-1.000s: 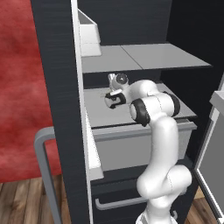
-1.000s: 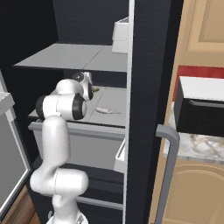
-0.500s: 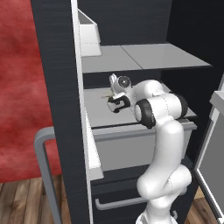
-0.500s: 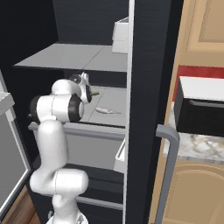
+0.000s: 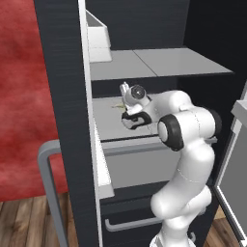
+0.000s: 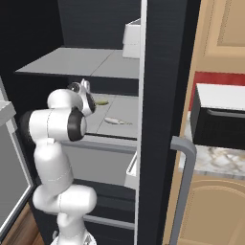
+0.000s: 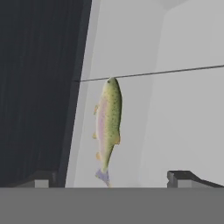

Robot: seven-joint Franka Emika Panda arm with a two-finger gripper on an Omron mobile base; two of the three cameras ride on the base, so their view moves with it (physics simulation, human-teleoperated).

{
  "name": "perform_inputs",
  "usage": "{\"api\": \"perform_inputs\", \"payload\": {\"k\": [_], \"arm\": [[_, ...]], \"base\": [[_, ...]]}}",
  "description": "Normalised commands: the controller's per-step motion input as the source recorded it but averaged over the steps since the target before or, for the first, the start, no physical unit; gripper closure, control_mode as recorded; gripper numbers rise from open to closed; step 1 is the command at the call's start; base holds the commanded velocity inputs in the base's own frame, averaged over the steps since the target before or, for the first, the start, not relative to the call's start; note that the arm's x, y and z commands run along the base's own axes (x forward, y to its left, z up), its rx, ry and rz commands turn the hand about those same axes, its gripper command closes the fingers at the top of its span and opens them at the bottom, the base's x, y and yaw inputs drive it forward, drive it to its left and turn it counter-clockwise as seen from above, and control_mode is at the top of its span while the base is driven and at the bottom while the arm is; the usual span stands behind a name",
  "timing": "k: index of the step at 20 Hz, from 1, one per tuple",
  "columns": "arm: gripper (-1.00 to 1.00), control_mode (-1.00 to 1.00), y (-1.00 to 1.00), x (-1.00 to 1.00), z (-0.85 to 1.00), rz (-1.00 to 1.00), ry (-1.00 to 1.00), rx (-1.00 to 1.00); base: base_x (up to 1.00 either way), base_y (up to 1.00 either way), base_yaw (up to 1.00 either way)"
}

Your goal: Place the fish on the counter behind the older fish on the same shelf of the fridge to maintain FIFO order. Close the fridge door when finished.

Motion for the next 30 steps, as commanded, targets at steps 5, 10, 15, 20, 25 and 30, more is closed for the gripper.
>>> {"api": "perform_inputs", "payload": {"k": [5,10,15,20,25,30], "arm": [[-1.0,-1.0,0.0,-0.91,0.31,0.0,0.0,0.0],[-1.0,-1.0,0.0,-1.0,0.27,-0.06,0.01,0.0],[-1.0,-1.0,-0.02,-1.0,0.47,-0.06,0.05,0.0],[-1.0,-1.0,-0.07,-0.92,0.63,-0.06,0.11,0.0],[-1.0,-1.0,-0.15,-0.83,0.72,-0.06,0.21,0.02],[-1.0,-1.0,-0.2,-0.9,0.41,-0.03,0.18,0.01]], "base": [[0.0,0.0,0.0],[0.0,0.0,0.0],[0.0,0.0,0.0],[0.0,0.0,0.0],[0.0,0.0,0.0],[0.0,0.0,0.0]]}}
